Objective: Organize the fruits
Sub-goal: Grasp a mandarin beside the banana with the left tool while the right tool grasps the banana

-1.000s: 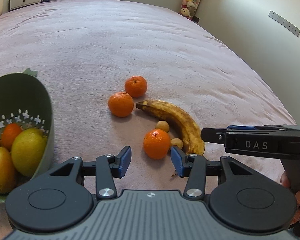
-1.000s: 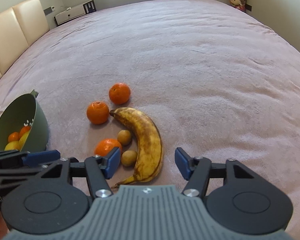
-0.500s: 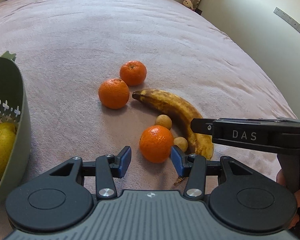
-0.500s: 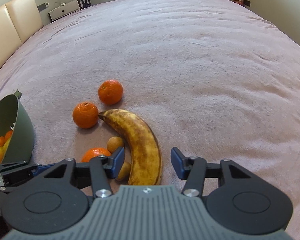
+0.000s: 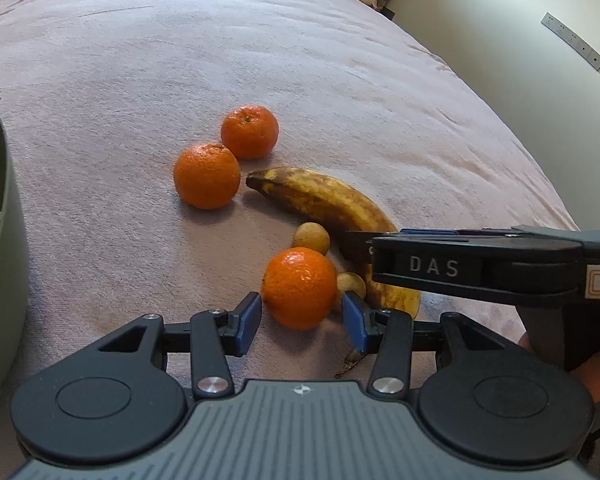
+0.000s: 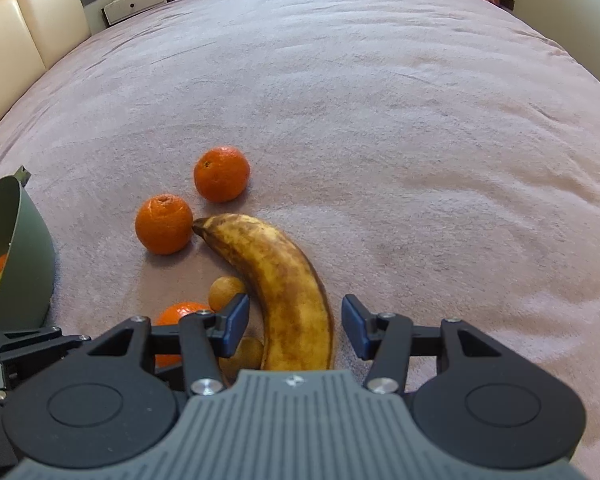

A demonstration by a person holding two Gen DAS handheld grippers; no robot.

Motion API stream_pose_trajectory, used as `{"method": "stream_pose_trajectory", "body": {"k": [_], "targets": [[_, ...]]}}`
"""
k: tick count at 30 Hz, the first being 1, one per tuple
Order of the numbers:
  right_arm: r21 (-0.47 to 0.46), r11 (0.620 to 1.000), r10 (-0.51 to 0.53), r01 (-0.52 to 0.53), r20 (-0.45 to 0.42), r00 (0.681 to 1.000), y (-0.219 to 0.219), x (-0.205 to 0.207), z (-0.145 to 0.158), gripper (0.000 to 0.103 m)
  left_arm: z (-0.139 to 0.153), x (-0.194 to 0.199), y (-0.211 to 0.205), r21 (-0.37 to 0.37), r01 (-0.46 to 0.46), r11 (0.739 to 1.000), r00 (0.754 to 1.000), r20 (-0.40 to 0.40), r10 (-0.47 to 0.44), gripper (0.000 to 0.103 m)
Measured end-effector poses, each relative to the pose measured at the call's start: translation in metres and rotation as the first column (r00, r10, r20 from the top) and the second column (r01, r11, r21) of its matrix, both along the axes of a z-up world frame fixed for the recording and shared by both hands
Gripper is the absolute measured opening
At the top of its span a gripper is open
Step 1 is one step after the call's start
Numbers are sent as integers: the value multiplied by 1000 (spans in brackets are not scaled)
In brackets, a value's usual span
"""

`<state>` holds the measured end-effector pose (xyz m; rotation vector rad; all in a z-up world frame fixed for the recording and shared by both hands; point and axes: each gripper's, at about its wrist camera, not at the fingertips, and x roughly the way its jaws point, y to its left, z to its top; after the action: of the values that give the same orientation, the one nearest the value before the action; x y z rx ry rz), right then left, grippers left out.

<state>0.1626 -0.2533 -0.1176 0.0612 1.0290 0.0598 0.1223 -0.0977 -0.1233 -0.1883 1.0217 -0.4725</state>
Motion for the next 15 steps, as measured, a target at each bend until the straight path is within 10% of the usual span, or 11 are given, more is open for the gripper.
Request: {"method": "stream_pose_trajectory", "body": {"k": [15], "targets": [[27,1000,-15,15,-29,999,-2,14,-14,51,-8,9,-1,-24,-11,1000,999,-39,10,47]]}}
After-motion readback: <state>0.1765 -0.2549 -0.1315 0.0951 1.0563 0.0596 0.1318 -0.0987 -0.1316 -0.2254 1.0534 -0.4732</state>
